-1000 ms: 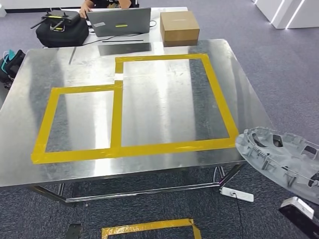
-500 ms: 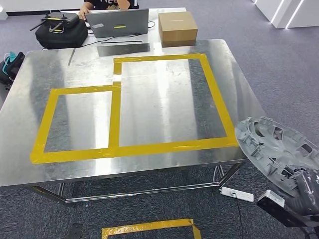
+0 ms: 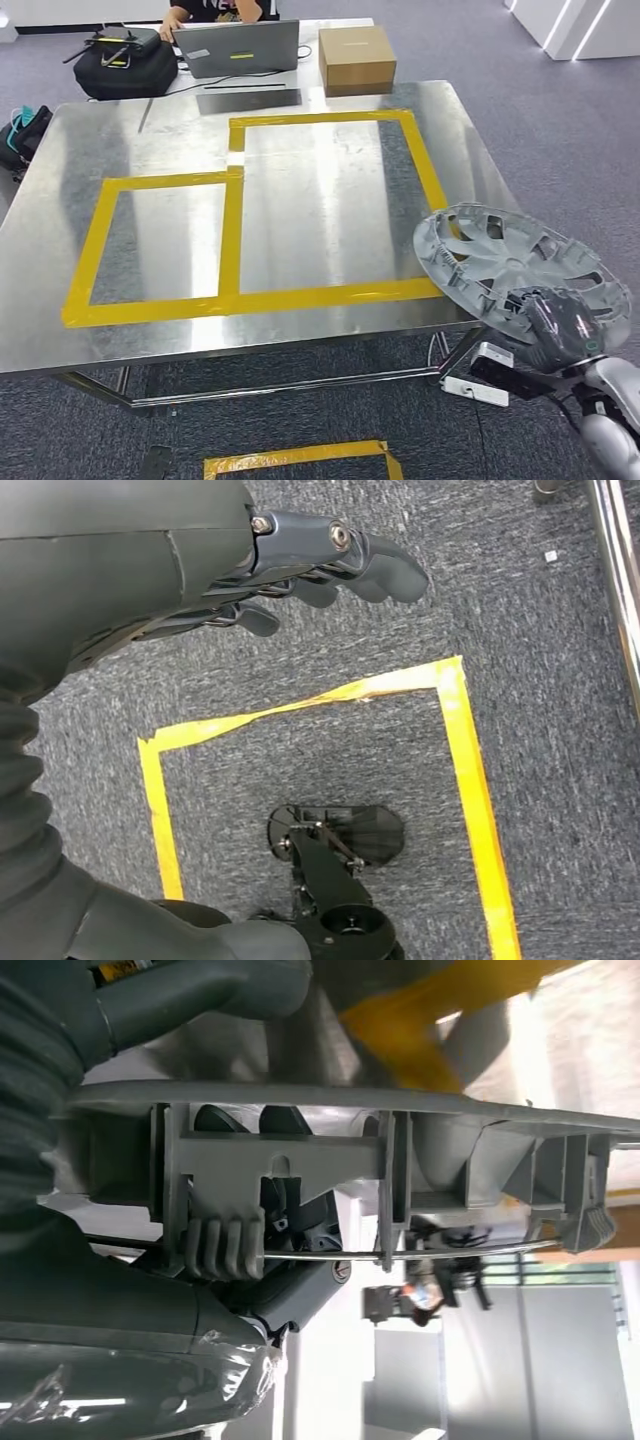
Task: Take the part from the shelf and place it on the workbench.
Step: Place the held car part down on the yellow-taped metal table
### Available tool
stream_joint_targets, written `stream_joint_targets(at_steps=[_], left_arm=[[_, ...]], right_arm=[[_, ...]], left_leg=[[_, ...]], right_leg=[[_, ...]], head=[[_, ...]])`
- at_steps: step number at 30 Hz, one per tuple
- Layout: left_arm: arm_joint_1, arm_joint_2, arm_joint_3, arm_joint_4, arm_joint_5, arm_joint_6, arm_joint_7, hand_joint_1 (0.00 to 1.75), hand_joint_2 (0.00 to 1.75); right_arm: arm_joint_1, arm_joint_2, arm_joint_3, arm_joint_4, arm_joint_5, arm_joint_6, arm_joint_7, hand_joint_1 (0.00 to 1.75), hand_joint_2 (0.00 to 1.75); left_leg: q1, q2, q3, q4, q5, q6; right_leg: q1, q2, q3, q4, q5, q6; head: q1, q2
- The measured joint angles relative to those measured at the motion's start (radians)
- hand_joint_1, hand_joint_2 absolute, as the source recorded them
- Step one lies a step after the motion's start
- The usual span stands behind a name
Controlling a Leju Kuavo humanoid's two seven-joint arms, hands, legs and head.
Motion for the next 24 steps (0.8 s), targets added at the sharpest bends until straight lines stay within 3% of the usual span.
stream_joint_targets(at_steps=[10,17,24], left_arm=[[0.000,0.007,-0.028,0.000,0.003,-0.001,0.007,0.00,1.75],[0.001,0.011,-0.045,0.000,0.018,0.001,0.011,0.00,1.75],[0.000,0.012,-0.057,0.000,0.029,0.007,0.012,0.00,1.75]], right_arm=[[-0.223,-0.009,0.233,0.153,-0.050,0.118,-0.055,1.75,1.75],[-0.404,-0.081,0.422,0.236,-0.155,0.216,-0.029,1.75,1.75],[-0.535,-0.121,0.573,0.300,-0.165,0.231,-0.043,1.75,1.75]], left_leg=[[0.001,0.000,0.001,0.000,0.001,0.000],[0.001,0.001,0.005,0.000,0.001,0.000],[0.001,0.001,0.009,0.000,0.002,0.000]], right_leg=[[0.001,0.001,0.001,0.000,0.000,0.000],[0.001,0.002,0.003,0.000,0.001,0.000],[0.001,0.003,0.008,0.000,0.002,0.001]], head=[[0.000,0.000],[0.000,0.000],[0.000,0.000]])
